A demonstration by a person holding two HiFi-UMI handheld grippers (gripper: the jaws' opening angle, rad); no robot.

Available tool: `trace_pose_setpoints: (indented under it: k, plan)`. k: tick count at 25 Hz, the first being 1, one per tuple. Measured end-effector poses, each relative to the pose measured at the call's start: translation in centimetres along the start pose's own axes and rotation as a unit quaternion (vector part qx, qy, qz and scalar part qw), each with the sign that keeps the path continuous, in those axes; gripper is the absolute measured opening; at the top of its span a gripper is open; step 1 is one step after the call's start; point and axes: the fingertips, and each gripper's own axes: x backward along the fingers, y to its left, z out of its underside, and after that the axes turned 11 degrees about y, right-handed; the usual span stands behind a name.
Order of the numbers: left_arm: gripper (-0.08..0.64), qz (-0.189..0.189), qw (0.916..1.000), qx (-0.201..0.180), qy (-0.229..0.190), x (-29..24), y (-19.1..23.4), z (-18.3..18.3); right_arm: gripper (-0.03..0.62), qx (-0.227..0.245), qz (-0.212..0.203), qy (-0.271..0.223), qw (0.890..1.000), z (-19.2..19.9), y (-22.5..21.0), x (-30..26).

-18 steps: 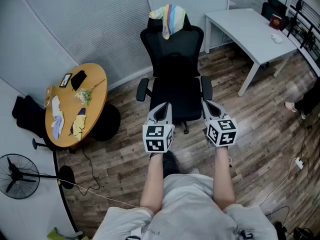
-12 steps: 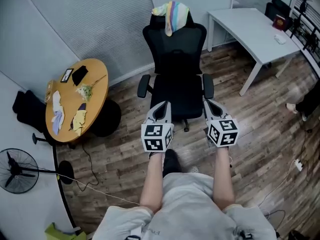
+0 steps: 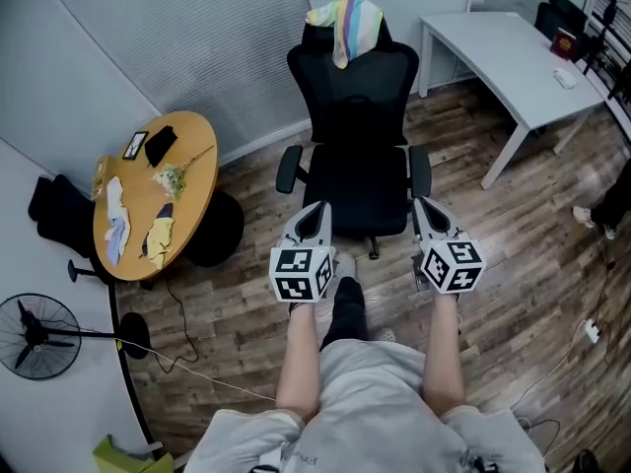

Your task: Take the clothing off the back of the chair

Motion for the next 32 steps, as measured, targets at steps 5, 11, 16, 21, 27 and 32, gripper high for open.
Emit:
trace_pose_setpoints:
  k: [5, 11, 16, 21, 27, 32]
  plan:
    - [0.029, -0.002, 0.9999, -0.009, -0.005, -4.1, 2.1, -2.2, 0.02, 0.001, 0.007, -0.002, 1.0, -1.9, -2.1, -4.2]
    - [0.029, -0.002, 0.9997, -0.012, -0.022, -11.0, 7.1, -7.5, 0.02, 0.022, 0.011, 0.005, 1.0, -6.2, -4.5, -11.9]
    - [0.029, 0.012, 0.9995, -0.019, -0.023, -16.9, 10.6, -12.0, 0.02, 0.013, 0.021, -0.003, 1.0, -10.5, -7.0, -17.8]
    - [0.029, 0.027, 0.9994, -0.014, -0.017, -22.3, 14.7, -15.2, 0.02, 0.011, 0.033, 0.016, 0.999, -12.7, -8.4, -24.2]
    - [0.029, 0.037, 0.9993, -0.006, -0.007, -26.9, 19.0, -17.4, 0.02, 0.006, 0.045, 0.023, 0.999, -15.4, -9.5, -30.2]
    - [0.029, 0.047, 0.9989, -0.002, -0.006, -29.8, 22.0, -19.0, 0.02, -0.004, 0.056, 0.024, 0.998, -16.7, -10.1, -34.2]
